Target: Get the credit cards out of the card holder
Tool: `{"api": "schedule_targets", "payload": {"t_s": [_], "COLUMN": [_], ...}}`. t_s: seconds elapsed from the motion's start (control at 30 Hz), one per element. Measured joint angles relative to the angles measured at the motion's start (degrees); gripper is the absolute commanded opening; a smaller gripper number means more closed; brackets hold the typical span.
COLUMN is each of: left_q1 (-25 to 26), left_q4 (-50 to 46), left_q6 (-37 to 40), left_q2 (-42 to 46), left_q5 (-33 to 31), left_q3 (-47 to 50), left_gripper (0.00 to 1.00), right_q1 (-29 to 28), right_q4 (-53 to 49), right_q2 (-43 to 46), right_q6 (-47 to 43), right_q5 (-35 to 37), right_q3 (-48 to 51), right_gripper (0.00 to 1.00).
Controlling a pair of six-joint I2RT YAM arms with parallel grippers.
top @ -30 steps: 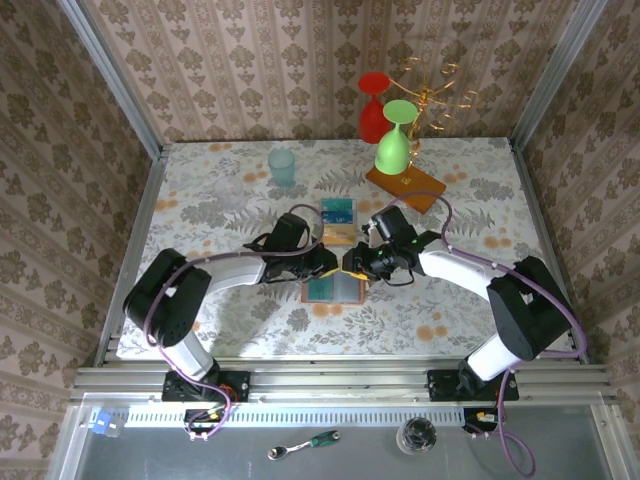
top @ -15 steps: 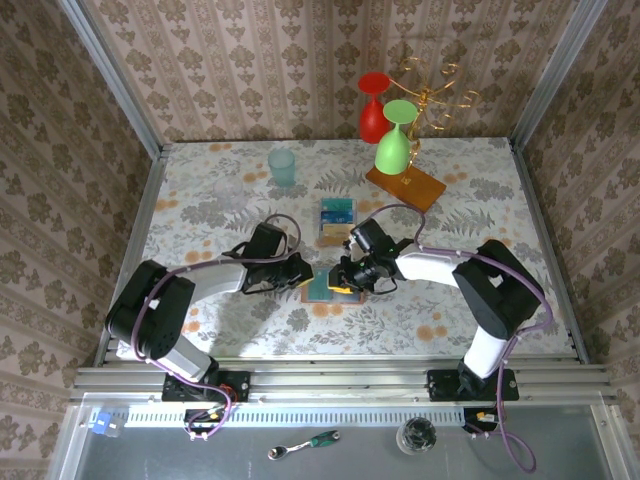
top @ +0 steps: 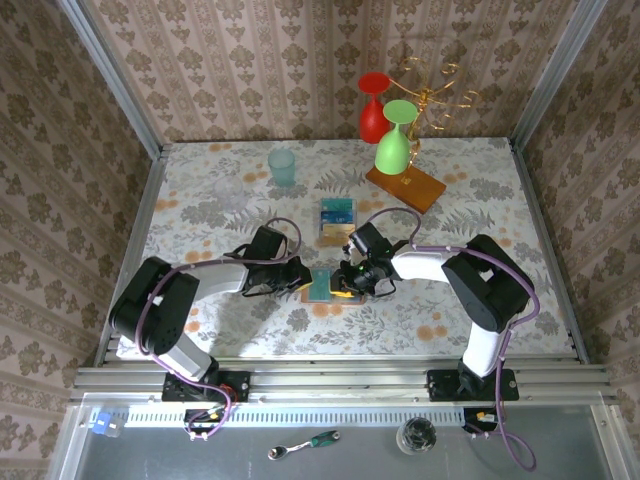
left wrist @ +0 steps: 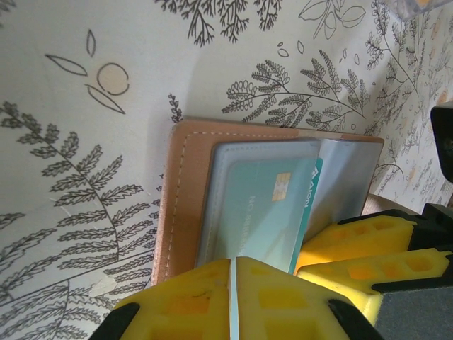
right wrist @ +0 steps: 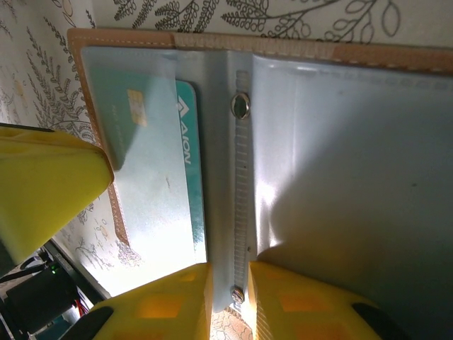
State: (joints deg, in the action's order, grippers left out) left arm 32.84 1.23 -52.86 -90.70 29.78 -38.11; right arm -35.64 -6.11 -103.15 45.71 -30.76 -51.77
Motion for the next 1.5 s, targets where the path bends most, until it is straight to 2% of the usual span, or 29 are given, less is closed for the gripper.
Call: {"api": "schedule_targets", "payload": {"t_s": [0.4, 0.87, 1.5], "left_q1": [-0.37, -0.37, -0.37], "left_q4": [-1.77, -2.47, -2.40], "left_q6": [0.57, 1.70, 2.80], "left_q2": [1.16, 1.81, 0.39], "left_q5": [-0.50, -0.59, -0.63], "left_q3": [0.26, 0.26, 0.63], "left_gripper": [0.11, 0.04, 0.02], "right_q1": [0.00, -0.07, -0.44], "right_q4": [-1.53, -1.99, -1.81], "right_q2": [0.22, 0.92, -3.43], "right_q6": [-0.50, -0.28, -0.09], "right_q5": [-0.07, 0.09, 0.04], "right_q3": [-1.07, -5.29, -6.69], "right_gripper": [0.24, 0.24, 0.24]}}
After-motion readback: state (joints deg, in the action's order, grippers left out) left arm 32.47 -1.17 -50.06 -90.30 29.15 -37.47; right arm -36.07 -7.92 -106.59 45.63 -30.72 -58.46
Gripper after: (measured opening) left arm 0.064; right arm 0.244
